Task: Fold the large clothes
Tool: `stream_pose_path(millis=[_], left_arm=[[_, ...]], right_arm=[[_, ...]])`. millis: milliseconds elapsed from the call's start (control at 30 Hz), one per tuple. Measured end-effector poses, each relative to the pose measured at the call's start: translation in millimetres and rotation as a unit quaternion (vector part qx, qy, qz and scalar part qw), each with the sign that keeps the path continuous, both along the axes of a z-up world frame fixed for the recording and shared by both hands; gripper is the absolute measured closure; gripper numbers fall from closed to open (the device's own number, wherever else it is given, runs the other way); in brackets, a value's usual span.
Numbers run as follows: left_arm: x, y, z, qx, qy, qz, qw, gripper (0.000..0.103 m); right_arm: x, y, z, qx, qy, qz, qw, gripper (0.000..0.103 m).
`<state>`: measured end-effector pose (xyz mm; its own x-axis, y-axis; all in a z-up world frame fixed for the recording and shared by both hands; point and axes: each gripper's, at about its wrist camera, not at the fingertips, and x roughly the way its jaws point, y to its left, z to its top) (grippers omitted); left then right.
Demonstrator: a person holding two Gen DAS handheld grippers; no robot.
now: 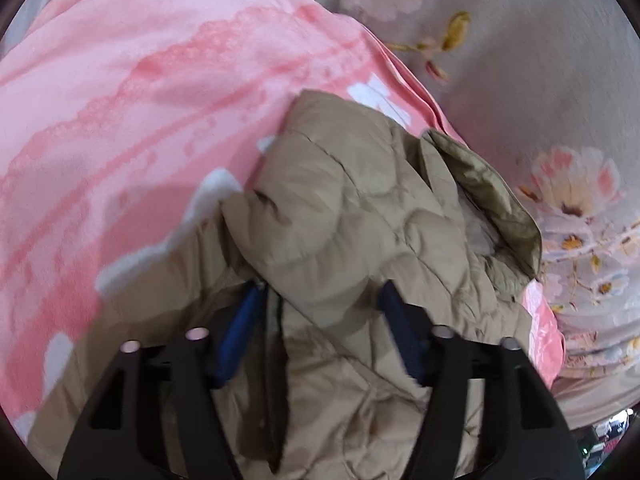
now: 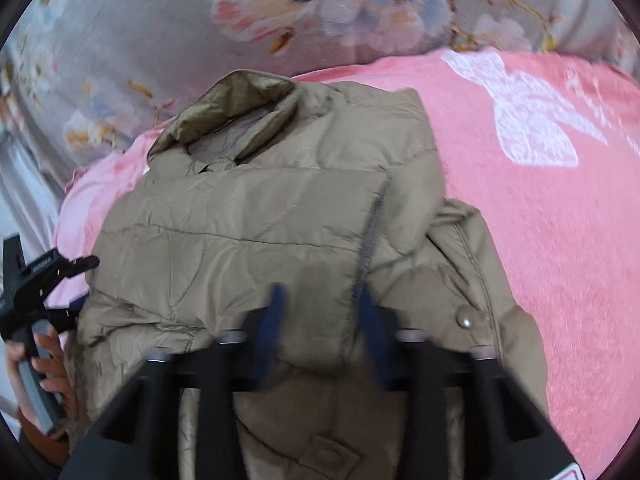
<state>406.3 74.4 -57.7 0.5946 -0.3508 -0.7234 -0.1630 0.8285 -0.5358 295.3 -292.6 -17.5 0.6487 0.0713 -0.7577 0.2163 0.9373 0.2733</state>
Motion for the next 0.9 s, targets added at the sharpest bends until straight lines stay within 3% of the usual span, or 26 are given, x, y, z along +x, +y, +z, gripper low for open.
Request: stream_pose_path(millis=[33,133,233,333,400,467,533,633,900], left_arm=[[1.0,1.4,1.2,0.004,-0.003,0.003,1.0,0.067],[4.0,2.5,12.4,0.032,-0.017,-0.002,0.9993,0.09],[-8.9,3.6,38.6,0.053,-0.069,0.002,0.9962,0.098],[-31.3,4.0,60.2,0.07,-0.122,0.001,0.9901,0.099],[-43.4,1.1,65.9,0.084,-0.142,-0.003,0.9863,0.098],[-45.8,-7.6,56.6,0.125,-0.131,-0.008,0.9835,0.098],[-44.1,-16.0,41.5,0.158,-0.112,-0.018,0.981,0.099],[-39.2,-21.9,11.0,0.182,-0.076,-0.034,0.9797,0.099],[-36.3,-31.7,-12.8,0.221,-0.061,-0.043,0.9724,0.099]], right_arm=[[-0.2,3.7,4.7,-0.015,-0.006,0.002,1.0,0.097],[-3.0,13.9,28.9,-0.065,-0.038,0.01,0.997,0.101],[-12.4,20.9,76.0,-0.11,-0.105,0.017,0.988,0.102],[-26.4,19.6,117.5,-0.115,-0.169,0.015,0.979,0.102],[-30.4,16.1,124.8,-0.123,-0.186,0.014,0.975,0.102],[-16.8,11.2,104.4,-0.129,-0.143,0.014,0.981,0.102],[4.2,-4.5,57.0,-0.093,-0.058,0.013,0.994,0.102],[10.6,-14.1,17.7,-0.062,-0.007,0.007,0.998,0.102],[15.5,-3.9,-24.1,-0.074,0.03,0.013,0.997,0.101]])
